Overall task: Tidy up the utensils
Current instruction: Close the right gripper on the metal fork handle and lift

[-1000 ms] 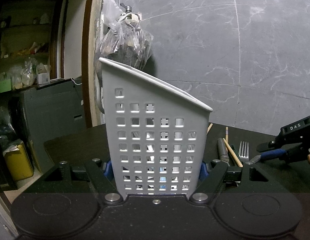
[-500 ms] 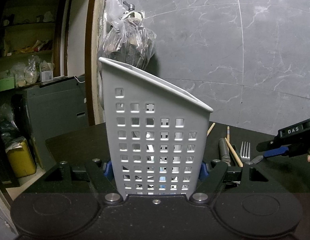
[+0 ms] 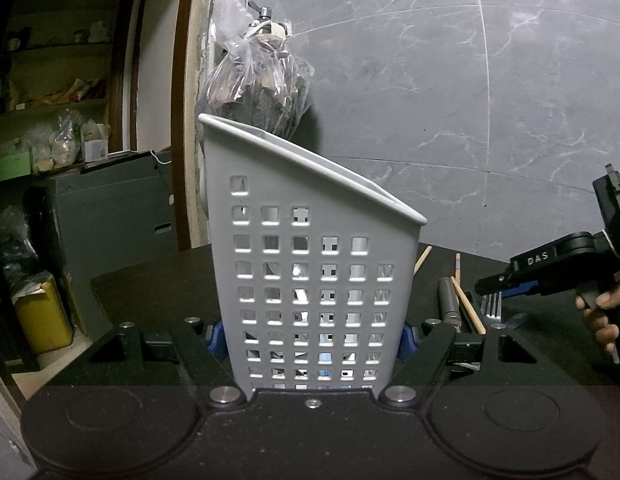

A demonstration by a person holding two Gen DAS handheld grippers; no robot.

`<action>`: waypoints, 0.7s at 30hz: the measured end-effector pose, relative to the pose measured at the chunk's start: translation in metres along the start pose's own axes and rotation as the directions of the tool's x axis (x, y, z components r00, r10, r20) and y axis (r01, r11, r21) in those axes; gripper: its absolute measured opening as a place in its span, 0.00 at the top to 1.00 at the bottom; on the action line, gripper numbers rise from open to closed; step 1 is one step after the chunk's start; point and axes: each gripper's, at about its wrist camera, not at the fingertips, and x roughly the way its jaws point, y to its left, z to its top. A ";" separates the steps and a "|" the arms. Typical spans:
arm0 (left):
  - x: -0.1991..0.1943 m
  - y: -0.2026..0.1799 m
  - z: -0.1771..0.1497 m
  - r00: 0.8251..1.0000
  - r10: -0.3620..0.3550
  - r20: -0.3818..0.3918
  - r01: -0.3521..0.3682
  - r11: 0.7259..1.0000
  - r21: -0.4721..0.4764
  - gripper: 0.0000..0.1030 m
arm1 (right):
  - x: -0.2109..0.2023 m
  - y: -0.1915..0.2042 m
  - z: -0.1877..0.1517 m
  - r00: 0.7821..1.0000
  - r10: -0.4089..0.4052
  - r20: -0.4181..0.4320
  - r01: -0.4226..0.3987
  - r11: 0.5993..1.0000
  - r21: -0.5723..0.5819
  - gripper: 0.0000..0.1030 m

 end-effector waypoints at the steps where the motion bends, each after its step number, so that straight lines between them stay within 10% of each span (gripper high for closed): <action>1: 0.000 0.000 0.000 1.000 0.000 0.000 0.000 1.000 0.000 0.26 | 0.003 0.001 0.002 1.000 0.010 -0.006 -0.010 1.000 -0.007 0.66; 10: 0.000 0.000 0.000 1.000 0.000 -0.001 0.000 1.000 0.000 0.26 | 0.002 0.001 0.000 0.997 0.070 -0.017 -0.070 0.998 -0.006 0.93; 21: 0.000 0.000 0.000 1.000 -0.001 0.000 0.001 1.000 0.000 0.26 | 0.001 -0.007 -0.001 0.993 0.108 -0.056 -0.105 0.993 0.054 0.83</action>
